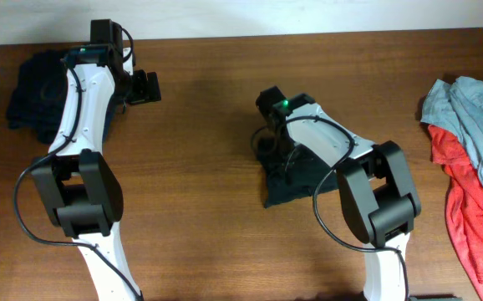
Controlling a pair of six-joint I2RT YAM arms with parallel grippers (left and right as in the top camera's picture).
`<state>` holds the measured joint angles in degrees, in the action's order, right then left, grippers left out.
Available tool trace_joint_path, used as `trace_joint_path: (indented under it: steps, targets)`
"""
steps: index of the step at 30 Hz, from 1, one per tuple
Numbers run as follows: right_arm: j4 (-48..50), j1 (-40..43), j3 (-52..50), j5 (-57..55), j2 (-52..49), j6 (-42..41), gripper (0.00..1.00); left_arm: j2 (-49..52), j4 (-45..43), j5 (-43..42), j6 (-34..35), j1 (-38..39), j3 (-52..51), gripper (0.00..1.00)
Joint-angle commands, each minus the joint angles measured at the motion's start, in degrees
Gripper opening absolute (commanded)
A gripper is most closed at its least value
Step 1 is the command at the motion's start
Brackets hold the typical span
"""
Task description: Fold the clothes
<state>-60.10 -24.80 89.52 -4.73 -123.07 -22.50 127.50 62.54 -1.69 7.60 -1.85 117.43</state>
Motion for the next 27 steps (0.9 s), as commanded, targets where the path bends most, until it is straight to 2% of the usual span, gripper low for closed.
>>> trace_joint_path:
  steps: [1,12,16,22,27]
  targets:
    - [0.2,0.1,-1.3,-1.0,-0.3,-1.0,0.33,-0.9,0.0,-0.5,0.7,0.0,0.0,0.99]
    - [-6.0,0.1,6.9,-4.3,-0.1,-0.9,0.32,-0.9,0.0,-0.5,0.7,0.0,0.0,0.99]
    - [-7.8,0.1,9.5,-5.0,-0.1,-0.7,0.04,-0.9,0.0,-0.5,0.7,0.0,0.0,0.99]
    - [-8.1,0.1,9.6,-5.0,-0.1,-0.7,0.04,-0.9,0.0,-0.5,0.7,0.0,0.0,0.99]
    - [-10.0,0.1,9.5,-4.8,-0.1,-0.7,0.22,-0.9,0.0,-0.5,0.7,0.0,0.0,0.99]
